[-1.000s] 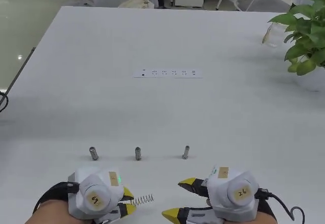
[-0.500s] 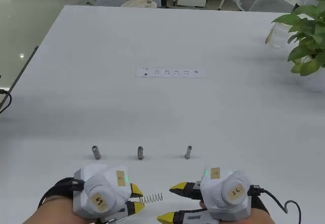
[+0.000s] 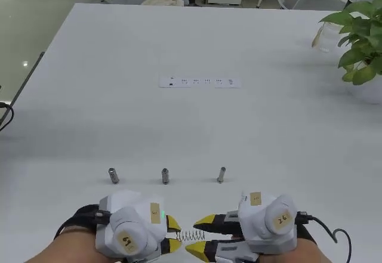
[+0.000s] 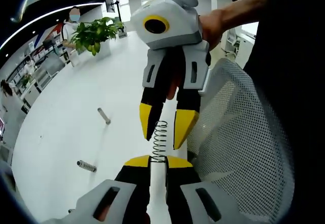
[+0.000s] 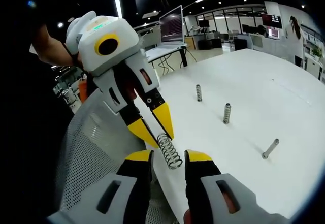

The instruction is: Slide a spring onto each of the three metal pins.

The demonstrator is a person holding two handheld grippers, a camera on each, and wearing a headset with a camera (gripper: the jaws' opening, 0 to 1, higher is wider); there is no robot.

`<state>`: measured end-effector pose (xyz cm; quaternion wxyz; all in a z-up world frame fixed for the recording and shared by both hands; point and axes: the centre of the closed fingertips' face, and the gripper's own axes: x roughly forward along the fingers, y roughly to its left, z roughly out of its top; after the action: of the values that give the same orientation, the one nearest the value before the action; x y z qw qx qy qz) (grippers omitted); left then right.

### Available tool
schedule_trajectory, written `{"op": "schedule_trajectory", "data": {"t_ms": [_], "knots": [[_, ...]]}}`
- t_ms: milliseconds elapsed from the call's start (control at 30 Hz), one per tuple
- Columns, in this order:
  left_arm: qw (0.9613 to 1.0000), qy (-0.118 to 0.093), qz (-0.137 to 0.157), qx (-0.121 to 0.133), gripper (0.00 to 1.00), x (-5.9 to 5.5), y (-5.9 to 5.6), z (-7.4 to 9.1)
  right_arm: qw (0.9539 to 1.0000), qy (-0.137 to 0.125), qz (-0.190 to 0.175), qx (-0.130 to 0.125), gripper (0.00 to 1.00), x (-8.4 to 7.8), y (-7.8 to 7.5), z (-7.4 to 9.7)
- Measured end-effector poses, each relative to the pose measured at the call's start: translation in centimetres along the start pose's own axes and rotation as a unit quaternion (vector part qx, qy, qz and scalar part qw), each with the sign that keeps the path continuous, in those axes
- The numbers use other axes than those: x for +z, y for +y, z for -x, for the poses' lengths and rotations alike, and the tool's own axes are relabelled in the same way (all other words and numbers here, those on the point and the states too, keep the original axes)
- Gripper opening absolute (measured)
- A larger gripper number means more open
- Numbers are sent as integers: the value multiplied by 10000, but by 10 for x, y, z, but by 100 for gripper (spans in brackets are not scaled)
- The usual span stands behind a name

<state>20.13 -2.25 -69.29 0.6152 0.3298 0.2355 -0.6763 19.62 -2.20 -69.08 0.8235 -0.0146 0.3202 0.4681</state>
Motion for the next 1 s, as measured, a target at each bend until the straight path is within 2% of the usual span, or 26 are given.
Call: {"op": "schedule_trajectory", "data": {"t_ms": [133,233,433,567,867,1000], "knots": [[9999,54,-112,-39,2,-1,-1,1,9999,-76,82,7,12,1,1,2],[9999,81,-146,-44,2,-2,0,1,9998,-124,77,107,10,3,6,4],[9998,106,-188,-55,2,-2,0,-2,9999,-90,80,104,9,3,7,5],[9997,110,-206,-70,2,-1,-1,-5,9997,-25,214,67,9,8,8,7],[9999,-8,-94,-73,2,6,3,-12,9990,38,446,33,9,21,5,10],[9999,-27,-65,-82,2,6,3,-13,9974,243,672,46,10,18,5,9]]}}
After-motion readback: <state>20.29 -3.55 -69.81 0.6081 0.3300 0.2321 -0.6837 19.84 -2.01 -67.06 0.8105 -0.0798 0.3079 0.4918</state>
